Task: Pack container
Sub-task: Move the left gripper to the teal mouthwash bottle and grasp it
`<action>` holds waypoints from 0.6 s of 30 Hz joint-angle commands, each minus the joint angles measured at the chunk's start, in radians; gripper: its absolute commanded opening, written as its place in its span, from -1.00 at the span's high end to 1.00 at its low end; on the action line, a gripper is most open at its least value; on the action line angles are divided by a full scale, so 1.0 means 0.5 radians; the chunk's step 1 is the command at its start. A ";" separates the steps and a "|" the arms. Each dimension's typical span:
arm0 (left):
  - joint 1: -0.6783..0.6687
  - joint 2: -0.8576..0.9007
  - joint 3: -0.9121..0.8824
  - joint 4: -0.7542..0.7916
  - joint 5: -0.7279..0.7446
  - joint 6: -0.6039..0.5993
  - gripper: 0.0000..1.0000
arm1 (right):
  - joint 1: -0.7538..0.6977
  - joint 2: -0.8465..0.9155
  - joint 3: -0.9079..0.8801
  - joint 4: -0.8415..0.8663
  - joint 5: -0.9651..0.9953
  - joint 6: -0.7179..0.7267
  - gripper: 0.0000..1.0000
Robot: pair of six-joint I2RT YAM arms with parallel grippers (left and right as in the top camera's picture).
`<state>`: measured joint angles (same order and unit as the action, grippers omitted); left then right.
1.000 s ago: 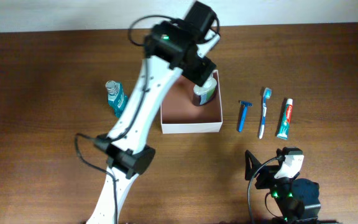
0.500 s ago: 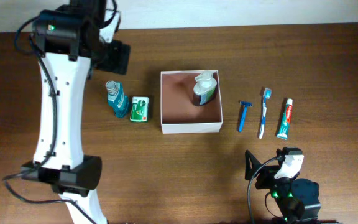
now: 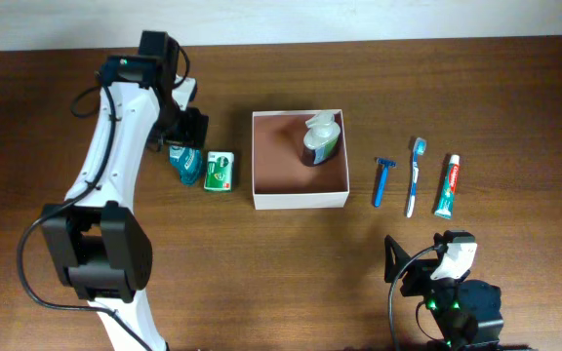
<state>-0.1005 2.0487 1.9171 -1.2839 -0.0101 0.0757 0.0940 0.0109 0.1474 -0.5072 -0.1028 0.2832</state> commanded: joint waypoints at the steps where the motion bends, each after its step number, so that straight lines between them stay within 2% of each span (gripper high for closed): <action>1: 0.003 -0.002 -0.196 0.128 0.097 0.093 -0.58 | -0.013 -0.014 -0.012 -0.002 0.011 -0.011 -0.98; 4: 0.003 -0.002 -0.249 0.185 0.095 0.092 -0.44 | -0.014 -0.014 -0.012 -0.002 0.011 -0.011 -0.98; 10: 0.003 -0.003 -0.227 0.220 0.079 0.092 0.03 | -0.014 -0.014 -0.012 -0.002 0.011 -0.011 -0.98; 14: 0.001 -0.030 -0.082 0.082 0.081 0.092 0.44 | -0.013 -0.014 -0.012 -0.002 0.011 -0.011 -0.97; 18: -0.008 -0.104 0.124 -0.063 0.082 0.089 0.60 | -0.014 -0.014 -0.012 -0.002 0.011 -0.011 -0.97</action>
<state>-0.1005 2.0506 1.8587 -1.2839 0.0196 0.1146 0.0940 0.0109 0.1474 -0.5068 -0.1028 0.2836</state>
